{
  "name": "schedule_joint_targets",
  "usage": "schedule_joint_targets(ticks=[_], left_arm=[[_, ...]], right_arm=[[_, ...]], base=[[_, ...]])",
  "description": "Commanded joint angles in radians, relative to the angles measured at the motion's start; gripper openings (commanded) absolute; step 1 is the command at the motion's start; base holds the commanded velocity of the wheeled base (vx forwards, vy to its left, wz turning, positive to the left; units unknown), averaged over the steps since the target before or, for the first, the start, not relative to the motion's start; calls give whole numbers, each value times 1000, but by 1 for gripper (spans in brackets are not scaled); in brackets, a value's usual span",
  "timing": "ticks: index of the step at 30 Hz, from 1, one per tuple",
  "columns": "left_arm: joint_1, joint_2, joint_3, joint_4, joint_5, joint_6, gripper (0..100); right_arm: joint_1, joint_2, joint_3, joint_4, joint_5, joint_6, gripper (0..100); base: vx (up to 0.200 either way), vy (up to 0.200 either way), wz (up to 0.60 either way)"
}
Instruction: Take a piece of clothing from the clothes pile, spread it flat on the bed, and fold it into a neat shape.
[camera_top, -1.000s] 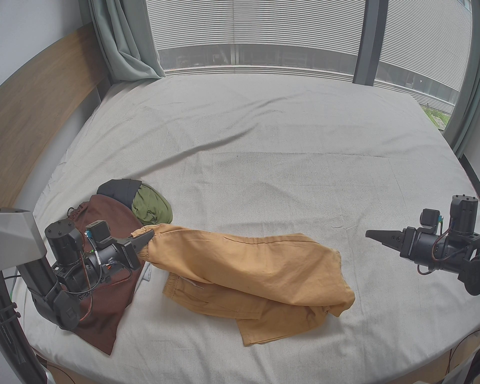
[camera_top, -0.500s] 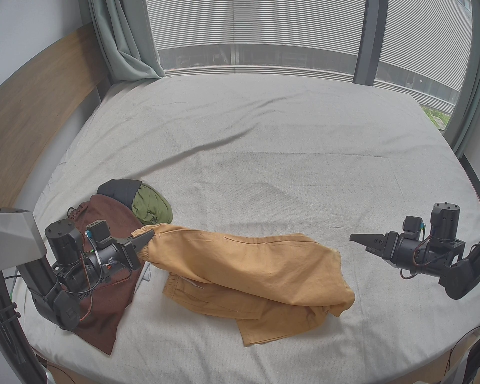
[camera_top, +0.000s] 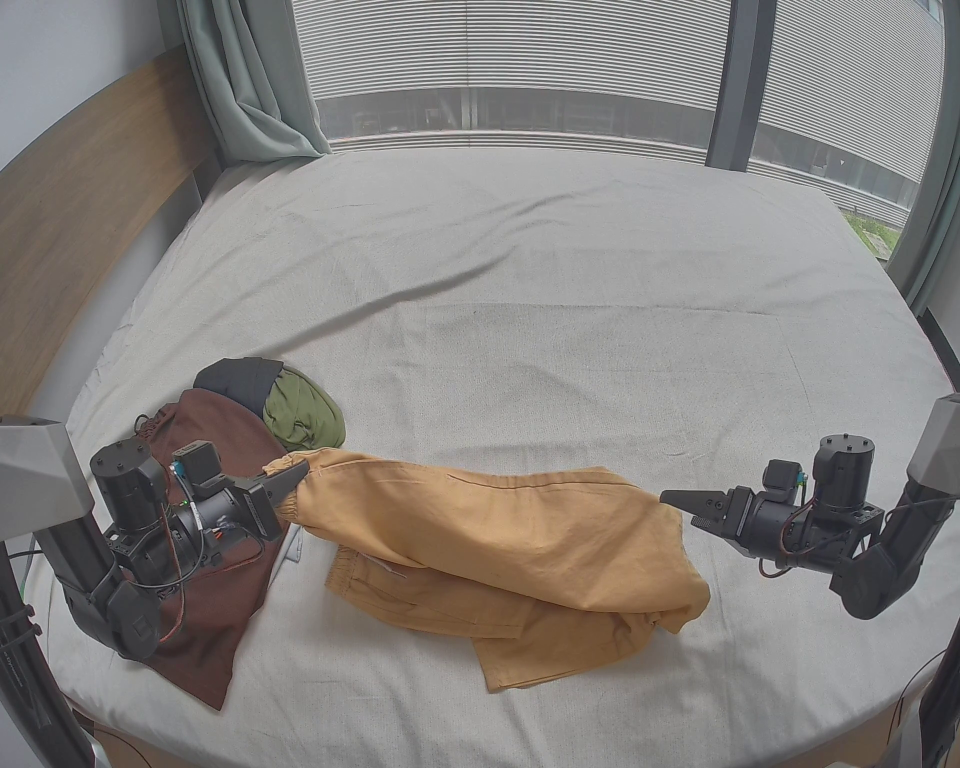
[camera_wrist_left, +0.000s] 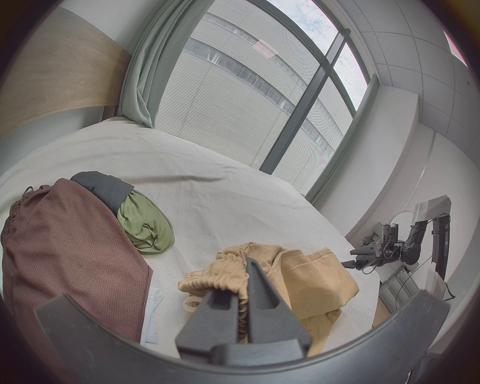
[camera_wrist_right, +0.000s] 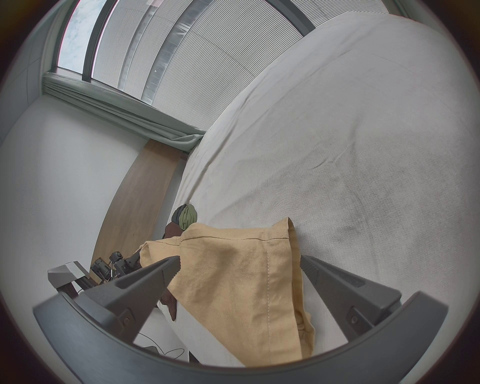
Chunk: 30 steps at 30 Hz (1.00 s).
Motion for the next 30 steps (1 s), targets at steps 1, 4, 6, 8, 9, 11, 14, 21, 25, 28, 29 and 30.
schedule_joint_targets(ticks=[1,4,6,8,9,11,14,21,25,28,29,30], left_arm=[[-1,1,1,0,1,0,0],[-3,1,1,0,1,0,0],[-3,3,1,0,1,0,0],[-3,3,-1,0,1,0,0],[-3,3,1,0,-1,0,0],[-3,3,1,0,1,0,0],[-3,3,-1,0,1,0,0],[2,9,-4,0,1,0,0],[3,11,-5,0,-1,0,0],[3,12,-5,0,1,0,0],[3,14,-5,0,-1,0,0],[3,15,-5,0,-1,0,0]], right_arm=[[12,105,-10,-60,-2,32,100],[12,125,-19,-91,-4,65,100],[10,156,-37,-129,-5,105,100],[10,165,-40,-138,-5,114,100],[12,173,-45,-140,-5,117,100],[13,178,-52,-144,-2,122,100],[18,178,-49,-178,1,128,100],[38,121,-6,-259,-2,185,100],[36,86,17,-267,2,185,100],[36,59,36,-269,10,183,100],[36,56,40,-269,13,182,100],[35,43,55,-273,36,180,100]], base=[[0,0,0],[0,0,0],[0,0,0],[0,0,0],[0,0,0],[0,0,0],[0,0,0],[0,0,0],[0,0,0],[0,0,0],[0,0,0],[0,0,0]])
